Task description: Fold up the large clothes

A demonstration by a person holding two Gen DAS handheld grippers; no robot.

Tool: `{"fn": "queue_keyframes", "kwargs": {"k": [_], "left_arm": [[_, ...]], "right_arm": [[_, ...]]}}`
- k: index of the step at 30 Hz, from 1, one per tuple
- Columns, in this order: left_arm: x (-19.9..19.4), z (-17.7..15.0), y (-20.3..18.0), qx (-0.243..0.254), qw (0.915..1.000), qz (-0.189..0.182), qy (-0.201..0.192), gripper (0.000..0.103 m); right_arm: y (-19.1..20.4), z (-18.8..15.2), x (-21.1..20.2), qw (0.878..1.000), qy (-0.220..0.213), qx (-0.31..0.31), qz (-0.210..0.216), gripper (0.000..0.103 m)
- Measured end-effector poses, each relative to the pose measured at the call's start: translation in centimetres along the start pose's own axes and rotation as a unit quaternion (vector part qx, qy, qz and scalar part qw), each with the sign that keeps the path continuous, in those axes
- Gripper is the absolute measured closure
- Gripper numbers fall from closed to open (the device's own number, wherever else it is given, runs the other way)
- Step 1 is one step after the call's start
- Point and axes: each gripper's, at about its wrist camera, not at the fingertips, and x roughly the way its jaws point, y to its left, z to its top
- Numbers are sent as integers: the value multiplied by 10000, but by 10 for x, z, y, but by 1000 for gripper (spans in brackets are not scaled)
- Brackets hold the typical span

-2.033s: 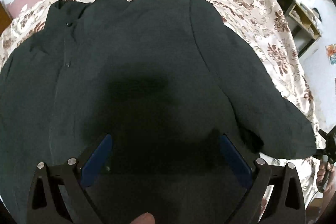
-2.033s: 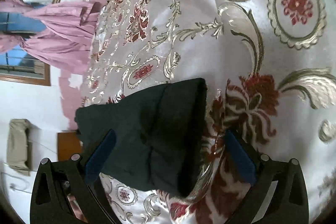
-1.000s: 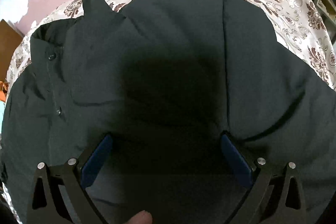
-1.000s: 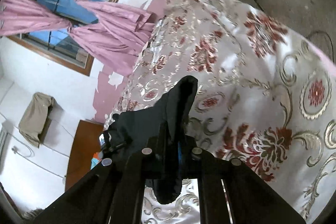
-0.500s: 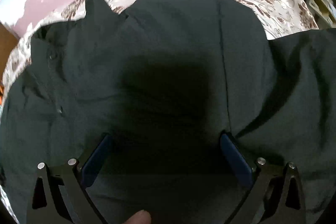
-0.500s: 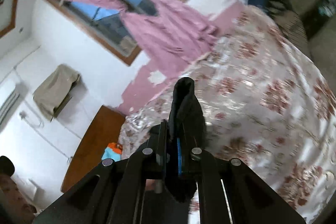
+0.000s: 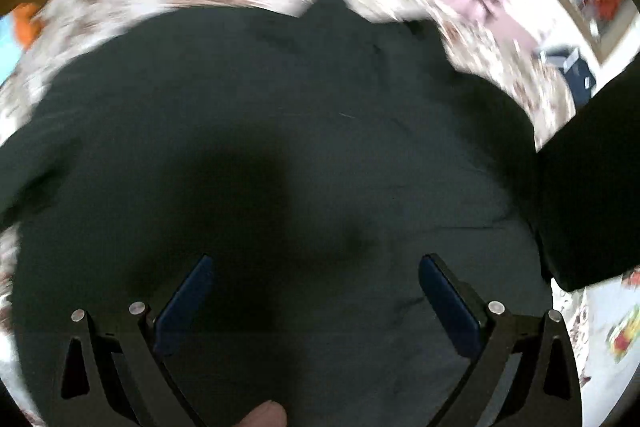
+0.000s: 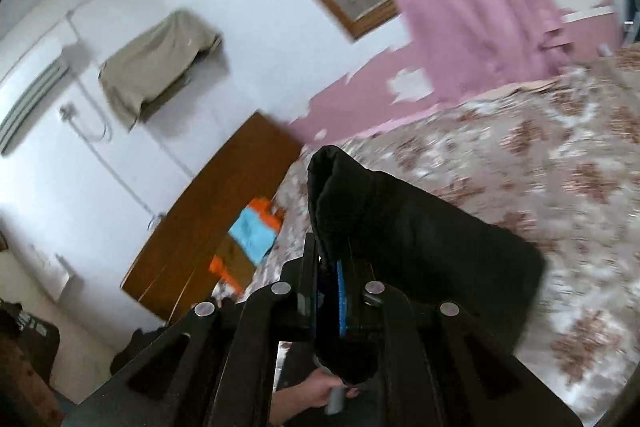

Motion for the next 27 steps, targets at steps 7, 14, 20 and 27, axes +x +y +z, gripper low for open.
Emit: {"fn": "queue_keyframes", "kwargs": {"k": [7,14,20,27], "left_arm": [[-71,-40,123,-505,9982,111,-303,0],[-100,-72,173,-483,9979,208,-367,0],[-88,-82,182,-418,9983,364,-153,0],[-89,-73,163,-304,9990,224,-231,0]], "right_arm": [[15,-39,181,9946,1037,-22,-6,96],[15,-125,344,9741,2169,16,-634,96],[19,-176,423,9551,2757,283,-1050,84],[40,-175,377,9699,2427,171,45,71]]}}
